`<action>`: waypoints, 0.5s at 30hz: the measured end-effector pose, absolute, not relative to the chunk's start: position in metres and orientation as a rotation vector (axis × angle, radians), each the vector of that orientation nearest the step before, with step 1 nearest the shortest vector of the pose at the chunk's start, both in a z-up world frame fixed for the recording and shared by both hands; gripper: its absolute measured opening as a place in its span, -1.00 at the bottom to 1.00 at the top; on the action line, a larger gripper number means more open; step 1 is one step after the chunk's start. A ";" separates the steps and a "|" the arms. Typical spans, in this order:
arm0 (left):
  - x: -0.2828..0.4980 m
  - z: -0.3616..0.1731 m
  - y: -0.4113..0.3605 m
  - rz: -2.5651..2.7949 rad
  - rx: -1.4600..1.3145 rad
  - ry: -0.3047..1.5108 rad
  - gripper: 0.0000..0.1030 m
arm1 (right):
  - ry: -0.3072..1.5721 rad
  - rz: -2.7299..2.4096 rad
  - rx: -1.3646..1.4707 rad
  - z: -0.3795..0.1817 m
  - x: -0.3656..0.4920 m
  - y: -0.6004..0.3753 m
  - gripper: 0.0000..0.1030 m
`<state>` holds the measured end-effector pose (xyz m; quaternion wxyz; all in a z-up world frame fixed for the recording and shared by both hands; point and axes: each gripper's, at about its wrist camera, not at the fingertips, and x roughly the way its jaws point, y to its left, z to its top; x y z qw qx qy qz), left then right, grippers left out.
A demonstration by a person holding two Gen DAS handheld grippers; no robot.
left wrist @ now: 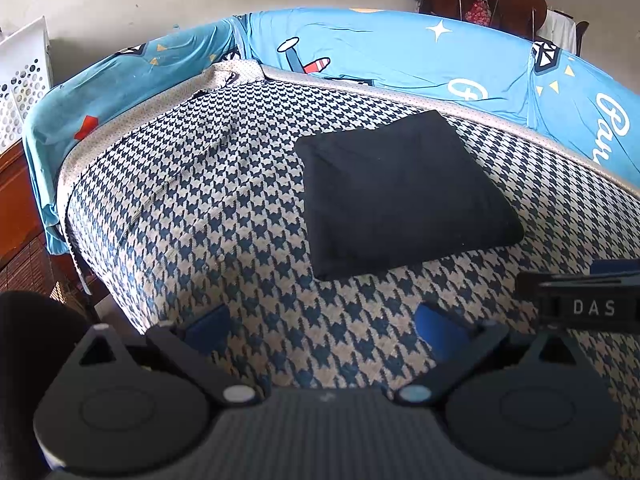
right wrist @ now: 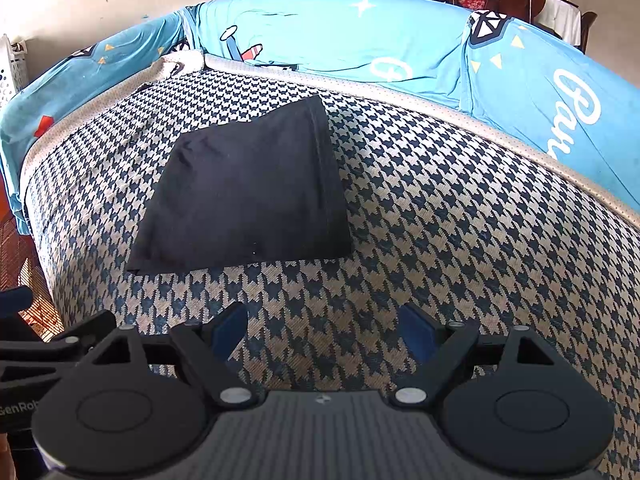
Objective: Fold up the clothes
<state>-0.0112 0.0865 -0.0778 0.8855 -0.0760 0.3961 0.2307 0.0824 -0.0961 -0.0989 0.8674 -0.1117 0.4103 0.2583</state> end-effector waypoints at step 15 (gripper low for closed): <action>-0.010 -0.079 0.087 0.479 -0.165 0.833 1.00 | 0.860 0.541 -0.236 -0.099 0.082 -0.096 0.62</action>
